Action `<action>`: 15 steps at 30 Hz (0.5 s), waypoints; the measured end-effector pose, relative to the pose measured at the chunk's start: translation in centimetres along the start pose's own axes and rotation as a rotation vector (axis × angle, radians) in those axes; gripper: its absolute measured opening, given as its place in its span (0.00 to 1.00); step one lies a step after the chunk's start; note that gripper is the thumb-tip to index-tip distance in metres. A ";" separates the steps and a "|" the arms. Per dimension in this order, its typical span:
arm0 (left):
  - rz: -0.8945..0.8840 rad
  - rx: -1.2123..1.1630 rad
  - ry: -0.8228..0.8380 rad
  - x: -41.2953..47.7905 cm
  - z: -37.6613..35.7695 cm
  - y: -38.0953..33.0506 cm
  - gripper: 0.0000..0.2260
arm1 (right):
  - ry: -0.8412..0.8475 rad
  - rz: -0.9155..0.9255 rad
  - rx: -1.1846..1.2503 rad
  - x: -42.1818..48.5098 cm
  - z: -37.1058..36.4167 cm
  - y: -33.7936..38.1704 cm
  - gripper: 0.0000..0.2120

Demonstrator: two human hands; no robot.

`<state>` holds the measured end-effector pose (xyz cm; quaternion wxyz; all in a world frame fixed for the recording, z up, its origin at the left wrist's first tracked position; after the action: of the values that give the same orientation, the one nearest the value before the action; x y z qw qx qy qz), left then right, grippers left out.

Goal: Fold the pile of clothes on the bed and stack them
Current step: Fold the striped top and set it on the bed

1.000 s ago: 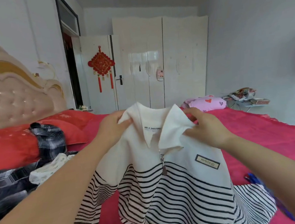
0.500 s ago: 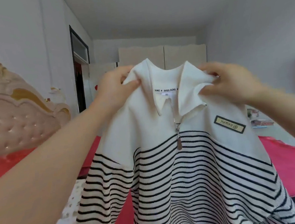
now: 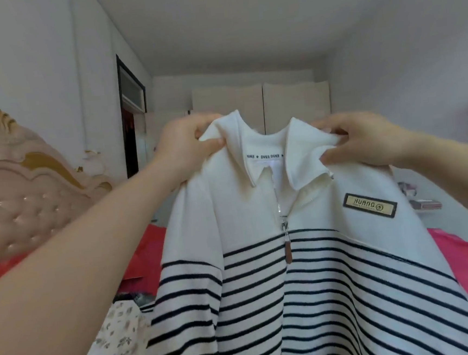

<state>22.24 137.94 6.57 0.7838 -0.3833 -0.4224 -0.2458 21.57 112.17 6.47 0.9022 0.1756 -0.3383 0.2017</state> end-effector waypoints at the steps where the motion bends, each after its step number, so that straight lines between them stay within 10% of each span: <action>1: 0.026 0.029 0.021 -0.5 -1.2 1.5 0.16 | 0.042 -0.016 -0.009 0.0 -1.7 -0.9 0.24; 15: 0.256 0.127 0.254 -8.0 -22.0 24.8 0.15 | 0.274 -0.237 0.082 -0.8 -30.4 -17.2 0.27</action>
<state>46.07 135.16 -17.68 0.8784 -0.3495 -0.2824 -0.1630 45.74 110.97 -18.71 0.9494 0.2216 -0.1806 0.1297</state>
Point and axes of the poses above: each hand's wrist, its own x-axis towards the middle knuckle, its own z-axis out of the back of the hand, y = z × x, the point moved 5 cm from there along x, towards the middle knuckle, and after that the axes turned 2 degrees about -y, right-handed, at the moved point
